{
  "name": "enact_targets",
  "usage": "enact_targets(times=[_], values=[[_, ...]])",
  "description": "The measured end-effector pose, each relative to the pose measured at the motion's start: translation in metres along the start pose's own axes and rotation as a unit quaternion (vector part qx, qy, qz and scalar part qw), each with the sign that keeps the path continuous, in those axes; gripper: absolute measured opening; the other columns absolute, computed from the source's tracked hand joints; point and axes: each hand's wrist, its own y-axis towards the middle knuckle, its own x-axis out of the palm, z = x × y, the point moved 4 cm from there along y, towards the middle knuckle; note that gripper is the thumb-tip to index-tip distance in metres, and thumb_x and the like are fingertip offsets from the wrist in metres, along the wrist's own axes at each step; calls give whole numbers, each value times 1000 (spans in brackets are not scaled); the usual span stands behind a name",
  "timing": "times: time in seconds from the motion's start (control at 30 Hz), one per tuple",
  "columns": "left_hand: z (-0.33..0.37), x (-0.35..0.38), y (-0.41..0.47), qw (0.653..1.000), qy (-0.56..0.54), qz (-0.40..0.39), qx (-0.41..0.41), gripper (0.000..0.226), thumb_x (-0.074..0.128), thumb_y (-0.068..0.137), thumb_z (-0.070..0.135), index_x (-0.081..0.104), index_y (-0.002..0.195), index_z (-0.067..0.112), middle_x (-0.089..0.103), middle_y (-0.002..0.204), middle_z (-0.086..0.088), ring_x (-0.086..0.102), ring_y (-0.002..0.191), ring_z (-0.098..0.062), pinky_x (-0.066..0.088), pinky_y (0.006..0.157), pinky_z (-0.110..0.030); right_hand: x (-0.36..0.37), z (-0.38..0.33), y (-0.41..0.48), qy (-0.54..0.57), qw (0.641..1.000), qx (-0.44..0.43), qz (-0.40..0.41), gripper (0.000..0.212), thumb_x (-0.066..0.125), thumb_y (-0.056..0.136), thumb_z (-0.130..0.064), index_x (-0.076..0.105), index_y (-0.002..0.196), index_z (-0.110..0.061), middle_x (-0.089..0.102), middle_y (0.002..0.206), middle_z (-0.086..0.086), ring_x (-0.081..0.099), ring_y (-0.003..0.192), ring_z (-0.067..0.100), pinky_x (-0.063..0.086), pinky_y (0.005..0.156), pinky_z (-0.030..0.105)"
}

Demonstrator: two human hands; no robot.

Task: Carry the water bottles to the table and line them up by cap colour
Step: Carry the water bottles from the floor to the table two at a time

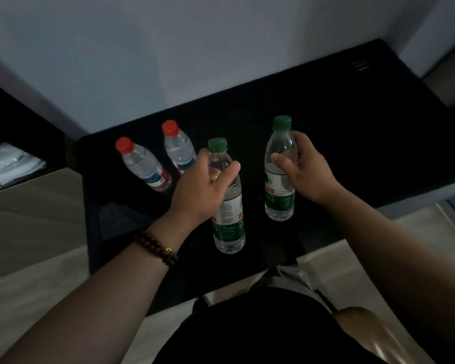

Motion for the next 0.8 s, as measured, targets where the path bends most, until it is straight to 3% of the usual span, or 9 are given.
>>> enact_targets(times=[0.17, 0.27, 0.43, 0.53, 0.67, 0.8], values=[[39, 46, 48, 997, -25, 38, -62, 37, 58, 85, 70, 56, 108, 40, 69, 100, 29, 65, 91, 12, 51, 72, -23, -51, 31, 69, -40, 995, -35, -86, 63, 61, 82, -62, 33, 135, -44, 56, 107, -20, 58, 91, -2, 43, 69, 21], [62, 73, 80, 995, -13, 54, -78, 44, 53, 81, 75, 54, 108, 40, 70, 93, 20, 63, 88, 13, 49, 70, -23, -82, 46, 104, -62, 988, -56, -127, 63, 65, 82, -58, 32, 135, -44, 58, 110, -19, 59, 91, 0, 45, 72, 25], [96, 110, 126, 994, 3, 71, -80, 45, 52, 81, 76, 49, 110, 42, 68, 93, 18, 66, 82, 7, 51, 68, -25, -122, 63, 148, -39, 987, -58, -144, 58, 62, 73, -60, 35, 124, -52, 52, 103, -30, 50, 91, -27, 36, 74, 12], [109, 128, 147, 996, 16, 53, -74, 41, 55, 87, 71, 49, 114, 41, 68, 97, 18, 66, 86, 4, 53, 70, -25, -140, 75, 166, -41, 986, -56, -149, 51, 66, 75, -54, 33, 114, -56, 52, 102, -27, 50, 91, -26, 38, 74, 13], [120, 149, 166, 997, 31, 32, -63, 43, 56, 89, 68, 48, 117, 36, 68, 99, 16, 66, 88, 2, 54, 71, -26, -154, 91, 180, -56, 980, -70, -177, 54, 70, 77, -48, 35, 117, -55, 52, 102, -29, 49, 91, -27, 37, 75, 11], [124, 170, 176, 998, 23, 9, -57, 42, 63, 94, 56, 48, 122, 29, 68, 103, 15, 66, 90, 6, 51, 72, -20, -163, 110, 188, -71, 976, -76, -192, 66, 80, 80, -33, 42, 134, -39, 52, 106, -25, 52, 91, -20, 35, 76, 8]])
